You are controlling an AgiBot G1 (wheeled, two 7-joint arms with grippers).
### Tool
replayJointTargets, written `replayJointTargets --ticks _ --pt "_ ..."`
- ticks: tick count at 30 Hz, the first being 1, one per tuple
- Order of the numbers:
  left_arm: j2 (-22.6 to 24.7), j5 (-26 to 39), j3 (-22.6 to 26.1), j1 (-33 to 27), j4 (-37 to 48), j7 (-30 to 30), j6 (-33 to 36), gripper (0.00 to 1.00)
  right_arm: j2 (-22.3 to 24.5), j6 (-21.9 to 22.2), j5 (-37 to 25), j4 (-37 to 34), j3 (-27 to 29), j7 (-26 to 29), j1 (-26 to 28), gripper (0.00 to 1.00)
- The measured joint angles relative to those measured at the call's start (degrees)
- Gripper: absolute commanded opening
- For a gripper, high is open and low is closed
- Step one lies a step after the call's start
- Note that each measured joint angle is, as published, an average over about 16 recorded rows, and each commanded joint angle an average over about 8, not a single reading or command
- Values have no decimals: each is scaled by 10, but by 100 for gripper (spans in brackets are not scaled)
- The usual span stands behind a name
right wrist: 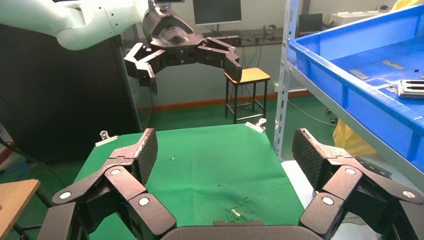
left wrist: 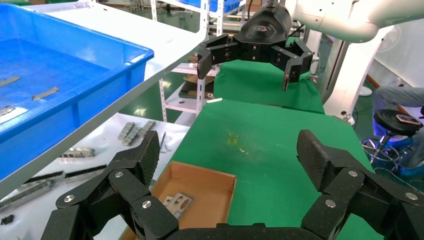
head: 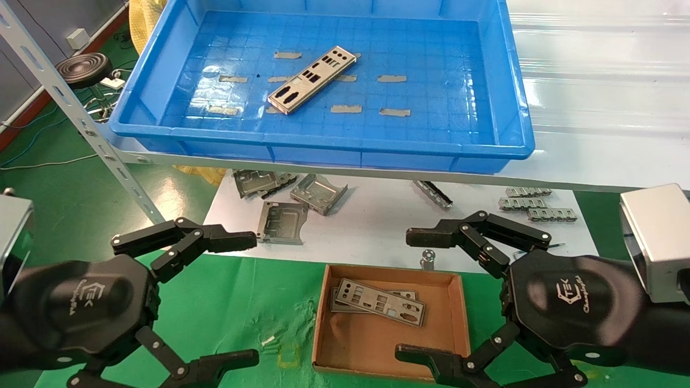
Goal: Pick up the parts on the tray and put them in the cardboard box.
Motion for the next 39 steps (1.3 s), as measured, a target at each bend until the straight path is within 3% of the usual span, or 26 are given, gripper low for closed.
replayJointTargets --ticks 39 --pt "1 1 1 -1 2 1 0 100 0 0 0 0 0 0 0 100"
